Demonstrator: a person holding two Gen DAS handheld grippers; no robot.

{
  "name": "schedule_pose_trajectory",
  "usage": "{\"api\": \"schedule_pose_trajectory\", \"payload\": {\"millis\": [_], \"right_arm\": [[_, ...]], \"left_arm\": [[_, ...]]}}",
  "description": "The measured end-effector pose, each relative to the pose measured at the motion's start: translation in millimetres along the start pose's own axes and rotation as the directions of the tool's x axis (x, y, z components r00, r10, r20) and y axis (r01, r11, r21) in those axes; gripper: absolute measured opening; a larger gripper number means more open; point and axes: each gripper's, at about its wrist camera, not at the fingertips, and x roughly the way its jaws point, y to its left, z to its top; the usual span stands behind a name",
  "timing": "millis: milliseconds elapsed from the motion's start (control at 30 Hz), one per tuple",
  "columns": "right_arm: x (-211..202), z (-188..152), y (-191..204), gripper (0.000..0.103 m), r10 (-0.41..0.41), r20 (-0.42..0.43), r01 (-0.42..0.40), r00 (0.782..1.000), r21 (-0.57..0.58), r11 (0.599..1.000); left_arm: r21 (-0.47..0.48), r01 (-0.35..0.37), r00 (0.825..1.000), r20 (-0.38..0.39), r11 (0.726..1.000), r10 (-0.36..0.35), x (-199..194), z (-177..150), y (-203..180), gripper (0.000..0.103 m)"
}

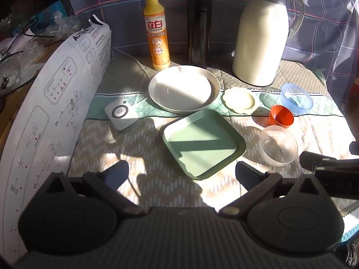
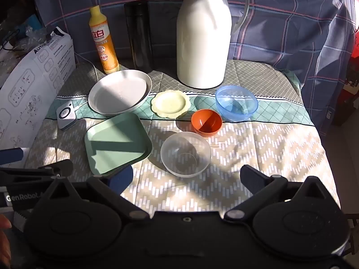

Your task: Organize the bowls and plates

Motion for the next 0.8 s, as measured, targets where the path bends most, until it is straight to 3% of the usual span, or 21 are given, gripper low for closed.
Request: {"api": "schedule_pose_trajectory", "payload": {"millis": [800], "right_arm": [[4.1,4.9,-7.6,0.103,-0.027,0.005,0.027,1.0,0.014,1.0]], "left_arm": [[-0.028,-0.023,1.0,0.015,0.999,0.023,4.0,2.8,8.7,0.103]]}}
